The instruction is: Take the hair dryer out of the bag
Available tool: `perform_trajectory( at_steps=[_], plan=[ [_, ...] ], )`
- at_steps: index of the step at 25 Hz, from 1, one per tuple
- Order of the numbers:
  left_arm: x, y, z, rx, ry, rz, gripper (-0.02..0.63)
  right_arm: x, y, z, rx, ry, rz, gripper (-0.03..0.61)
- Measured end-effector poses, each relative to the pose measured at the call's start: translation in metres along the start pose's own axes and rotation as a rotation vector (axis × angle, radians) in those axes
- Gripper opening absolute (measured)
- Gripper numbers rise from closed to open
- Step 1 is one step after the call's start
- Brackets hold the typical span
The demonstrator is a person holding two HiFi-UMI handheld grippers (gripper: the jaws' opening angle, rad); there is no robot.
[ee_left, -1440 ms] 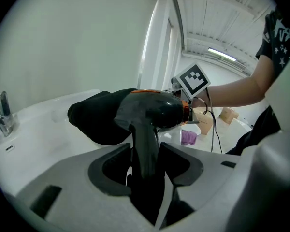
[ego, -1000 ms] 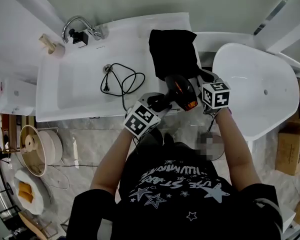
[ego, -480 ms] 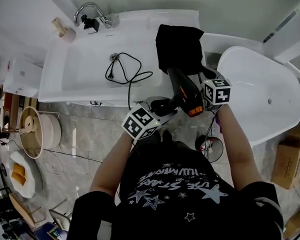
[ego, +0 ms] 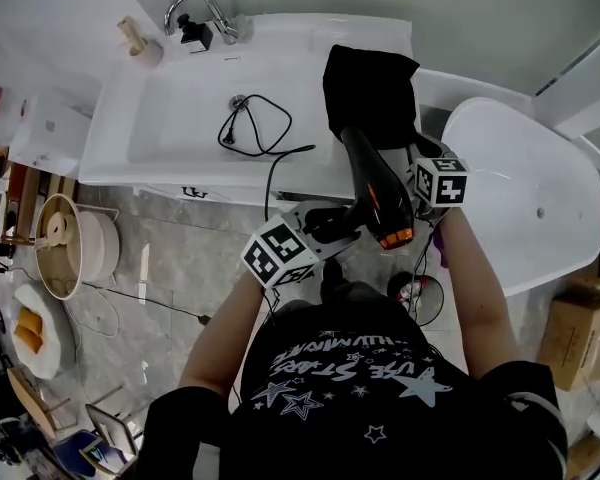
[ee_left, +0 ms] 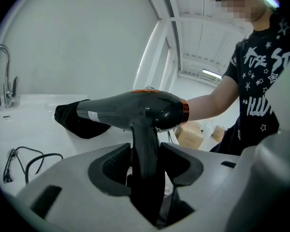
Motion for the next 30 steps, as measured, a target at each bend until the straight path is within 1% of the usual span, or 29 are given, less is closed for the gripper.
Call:
perform_trajectory(
  at_steps=[5,9,14,17,21,24,30],
  plan=[
    [0.012,-0.003,0.002,0.037,-0.058,-0.026,0.204,0.002,0.003,-0.001,0.018,-0.021,0.027,0.044],
    [0.025,-0.004,0.004,0.057,-0.092,-0.06,0.204,0.012,0.012,0.001,0.053,-0.028,0.047,0.12],
    [0.041,-0.007,0.007,0.062,-0.118,-0.087,0.204,0.03,0.025,0.008,0.061,-0.027,0.061,0.157],
    [0.051,-0.012,0.007,0.079,-0.139,-0.101,0.204,0.041,0.034,0.014,0.046,-0.042,0.054,0.176],
    [0.063,-0.023,0.01,0.081,-0.162,-0.127,0.204,0.059,0.046,0.023,0.039,-0.055,0.06,0.178],
    [0.073,-0.031,0.011,0.085,-0.183,-0.152,0.204,0.074,0.061,0.021,0.035,-0.092,0.055,0.154],
    [0.102,-0.048,0.016,0.105,-0.237,-0.203,0.204,0.11,0.099,0.015,0.049,-0.178,0.054,0.032]
  ],
)
Point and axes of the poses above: the fingertips, and each gripper's own axes: x backward along the fingers, y to its left, z out of its underside, the point moved 4 cm from there along x, backward along the fingers, and after that the axes turned 6 degrees about -z, right-handed, at the moved point
